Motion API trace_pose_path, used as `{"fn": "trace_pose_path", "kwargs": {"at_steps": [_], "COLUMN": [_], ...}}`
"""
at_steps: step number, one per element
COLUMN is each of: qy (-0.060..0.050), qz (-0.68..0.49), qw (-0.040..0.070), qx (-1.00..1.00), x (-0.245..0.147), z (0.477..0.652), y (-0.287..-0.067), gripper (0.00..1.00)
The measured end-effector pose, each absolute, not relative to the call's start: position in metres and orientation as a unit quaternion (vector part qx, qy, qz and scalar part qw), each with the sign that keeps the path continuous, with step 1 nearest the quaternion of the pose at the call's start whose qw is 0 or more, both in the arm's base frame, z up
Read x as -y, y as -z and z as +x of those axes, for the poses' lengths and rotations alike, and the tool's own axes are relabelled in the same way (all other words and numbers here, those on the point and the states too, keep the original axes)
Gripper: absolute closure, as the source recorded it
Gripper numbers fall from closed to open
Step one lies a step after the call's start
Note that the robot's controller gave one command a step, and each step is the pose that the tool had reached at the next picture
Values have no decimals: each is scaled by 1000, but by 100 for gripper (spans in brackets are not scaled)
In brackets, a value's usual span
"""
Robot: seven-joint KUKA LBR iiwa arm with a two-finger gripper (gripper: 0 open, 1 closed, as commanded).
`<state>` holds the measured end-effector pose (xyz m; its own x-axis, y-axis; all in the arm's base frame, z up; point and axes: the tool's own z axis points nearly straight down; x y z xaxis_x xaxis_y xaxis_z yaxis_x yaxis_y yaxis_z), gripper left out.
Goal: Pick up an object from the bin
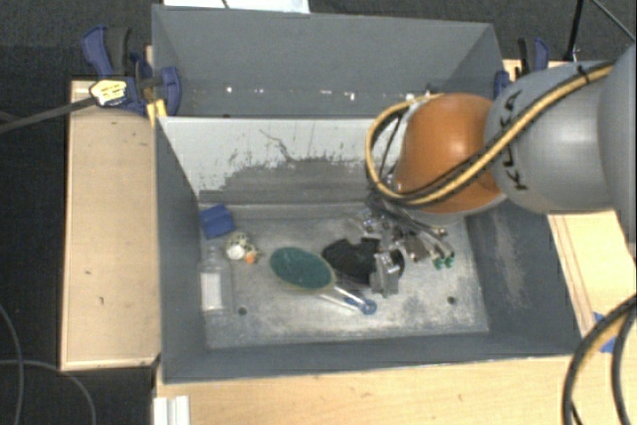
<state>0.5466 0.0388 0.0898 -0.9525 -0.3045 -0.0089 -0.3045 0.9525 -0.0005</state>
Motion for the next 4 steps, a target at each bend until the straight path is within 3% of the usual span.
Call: {"fn": "trace_pose_path", "kwargs": {"at_steps": [1, 2, 3, 4], "qy": [1, 0, -1, 0], "qz": [-312, -311, -317, -315], "qw": [4, 2, 1, 1], "qx": [-950, -950, -948, -949], "x": [-10, -11, -26, -25], "z": [539, 538, 561, 561], "y": [-152, -150, -75, -78], "gripper": [100, 0, 0, 100]}}
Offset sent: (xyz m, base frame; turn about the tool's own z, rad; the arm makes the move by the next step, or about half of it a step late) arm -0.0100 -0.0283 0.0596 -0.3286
